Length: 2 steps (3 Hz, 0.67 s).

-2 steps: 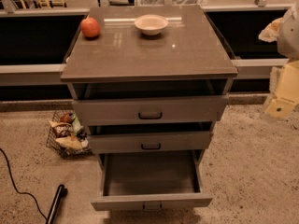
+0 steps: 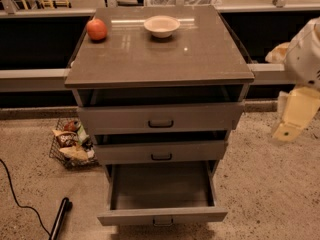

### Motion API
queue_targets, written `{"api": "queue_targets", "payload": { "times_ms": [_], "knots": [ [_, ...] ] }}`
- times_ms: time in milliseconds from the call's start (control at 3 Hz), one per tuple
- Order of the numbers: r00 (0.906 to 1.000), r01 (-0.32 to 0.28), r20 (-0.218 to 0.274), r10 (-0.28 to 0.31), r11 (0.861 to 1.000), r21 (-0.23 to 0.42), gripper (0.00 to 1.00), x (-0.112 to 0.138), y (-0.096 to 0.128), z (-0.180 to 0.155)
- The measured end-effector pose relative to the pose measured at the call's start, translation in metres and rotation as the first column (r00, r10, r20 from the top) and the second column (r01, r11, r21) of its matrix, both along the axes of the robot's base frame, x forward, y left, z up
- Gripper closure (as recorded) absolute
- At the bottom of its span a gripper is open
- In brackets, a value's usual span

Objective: Close bottom drawer

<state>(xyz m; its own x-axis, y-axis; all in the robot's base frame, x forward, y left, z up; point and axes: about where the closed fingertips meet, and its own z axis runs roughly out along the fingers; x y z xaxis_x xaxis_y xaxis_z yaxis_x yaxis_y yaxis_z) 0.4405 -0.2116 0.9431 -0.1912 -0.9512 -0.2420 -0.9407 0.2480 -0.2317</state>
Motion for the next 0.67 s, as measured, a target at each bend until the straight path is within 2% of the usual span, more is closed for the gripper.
{"api": "queue_targets", "payload": {
  "times_ms": [333,667],
  "knots": [
    [0.9952,-0.080,-0.049,0.084,0.993,0.084,0.00,-0.001,0.019,-0.078],
    [0.9835,-0.130,-0.107,0.146,0.981,0.143,0.00,-0.012,0.044,-0.157]
  ]
}}
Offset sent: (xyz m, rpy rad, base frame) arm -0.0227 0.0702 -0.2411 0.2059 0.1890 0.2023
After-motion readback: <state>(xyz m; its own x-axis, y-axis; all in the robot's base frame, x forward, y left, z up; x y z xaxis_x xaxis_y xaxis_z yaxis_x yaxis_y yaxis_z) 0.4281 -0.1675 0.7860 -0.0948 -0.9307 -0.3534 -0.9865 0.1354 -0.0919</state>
